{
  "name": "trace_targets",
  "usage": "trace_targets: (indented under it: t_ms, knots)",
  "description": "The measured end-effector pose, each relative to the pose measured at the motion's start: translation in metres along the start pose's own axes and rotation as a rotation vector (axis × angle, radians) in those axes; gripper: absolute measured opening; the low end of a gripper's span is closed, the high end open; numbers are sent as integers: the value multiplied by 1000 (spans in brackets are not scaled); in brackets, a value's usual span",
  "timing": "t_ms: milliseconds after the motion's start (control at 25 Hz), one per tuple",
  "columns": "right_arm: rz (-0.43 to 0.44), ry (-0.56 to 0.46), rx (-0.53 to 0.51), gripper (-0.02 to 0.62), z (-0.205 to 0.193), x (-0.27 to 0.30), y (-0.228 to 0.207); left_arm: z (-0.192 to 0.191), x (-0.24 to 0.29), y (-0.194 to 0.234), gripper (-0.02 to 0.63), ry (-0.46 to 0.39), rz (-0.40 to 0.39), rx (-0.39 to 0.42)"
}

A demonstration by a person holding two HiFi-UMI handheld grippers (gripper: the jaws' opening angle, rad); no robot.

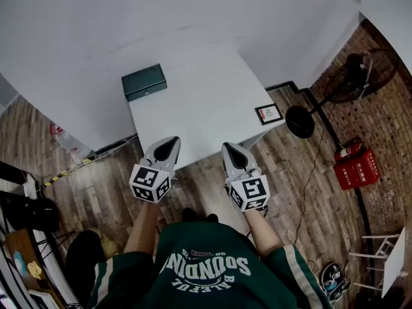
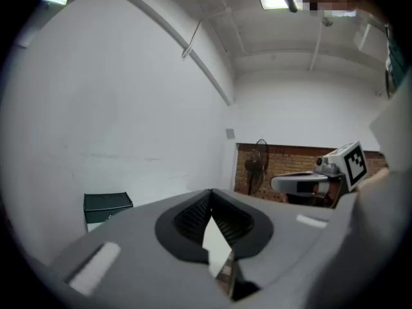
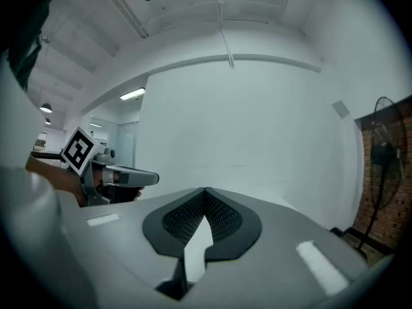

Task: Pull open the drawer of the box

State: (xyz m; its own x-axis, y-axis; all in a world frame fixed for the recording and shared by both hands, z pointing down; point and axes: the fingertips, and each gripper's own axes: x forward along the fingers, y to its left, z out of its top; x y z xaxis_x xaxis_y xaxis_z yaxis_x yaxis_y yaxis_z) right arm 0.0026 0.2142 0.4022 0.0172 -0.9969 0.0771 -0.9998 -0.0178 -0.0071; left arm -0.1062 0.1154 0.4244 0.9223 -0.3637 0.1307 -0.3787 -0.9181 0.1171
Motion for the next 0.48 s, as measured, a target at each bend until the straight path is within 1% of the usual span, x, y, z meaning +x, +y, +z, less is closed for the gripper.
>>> trace_targets:
  t_ms: [200,480]
  knots:
    - [-17,-8,23,2,-6,8,2,-3,-1,12,52,-2,-5,1]
    - [-18,19,58,2,-23,21,17,-12,-7,32,52,11,-10,-2]
